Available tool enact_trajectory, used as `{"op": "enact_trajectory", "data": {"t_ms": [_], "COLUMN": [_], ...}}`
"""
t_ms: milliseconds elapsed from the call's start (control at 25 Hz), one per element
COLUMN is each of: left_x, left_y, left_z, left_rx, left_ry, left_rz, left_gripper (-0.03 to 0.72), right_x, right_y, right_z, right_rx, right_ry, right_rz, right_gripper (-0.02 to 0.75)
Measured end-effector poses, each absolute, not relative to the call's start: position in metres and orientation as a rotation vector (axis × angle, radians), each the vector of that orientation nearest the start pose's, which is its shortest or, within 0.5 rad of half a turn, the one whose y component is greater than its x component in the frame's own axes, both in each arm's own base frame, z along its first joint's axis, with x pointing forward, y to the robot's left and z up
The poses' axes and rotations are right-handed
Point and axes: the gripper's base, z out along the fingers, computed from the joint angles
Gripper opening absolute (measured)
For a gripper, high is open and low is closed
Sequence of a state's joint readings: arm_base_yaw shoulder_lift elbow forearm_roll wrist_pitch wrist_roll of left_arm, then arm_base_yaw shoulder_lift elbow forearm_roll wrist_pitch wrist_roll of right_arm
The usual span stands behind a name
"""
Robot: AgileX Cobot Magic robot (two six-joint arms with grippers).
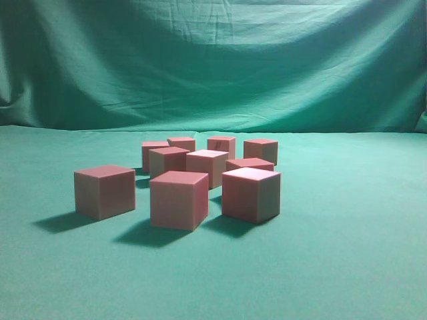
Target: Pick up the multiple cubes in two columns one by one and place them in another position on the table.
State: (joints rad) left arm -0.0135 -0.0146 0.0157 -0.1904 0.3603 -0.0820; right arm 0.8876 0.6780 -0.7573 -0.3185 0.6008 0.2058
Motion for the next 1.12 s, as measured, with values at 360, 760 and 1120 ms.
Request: {"op": "enact_trajectory", "data": {"t_ms": [360,760,1120], "left_x": [0.052,0.052,0.052], "left_y": [-0.007,-0.007,-0.007], "left_z": [0.177,0.177,0.177], "left_rx": [-0.181,-0.181,-0.181], "left_ry": [1.837,1.837,1.837], "left_rz": [-0.253,-0.253,-0.253], "left_gripper": [0.000,0.000,0.000], "right_x": [0.093,0.069,0.057], "right_y": [0.053,0.014,-0.001], "right_z": [0.284,0.213,0.188], "right_rx": [-0.499,-0.205,0.044], "right_ry": [1.737,1.721,1.685], "right_rz": [0.332,0.141,0.036], "right_gripper": [0.000,0.000,0.000]}}
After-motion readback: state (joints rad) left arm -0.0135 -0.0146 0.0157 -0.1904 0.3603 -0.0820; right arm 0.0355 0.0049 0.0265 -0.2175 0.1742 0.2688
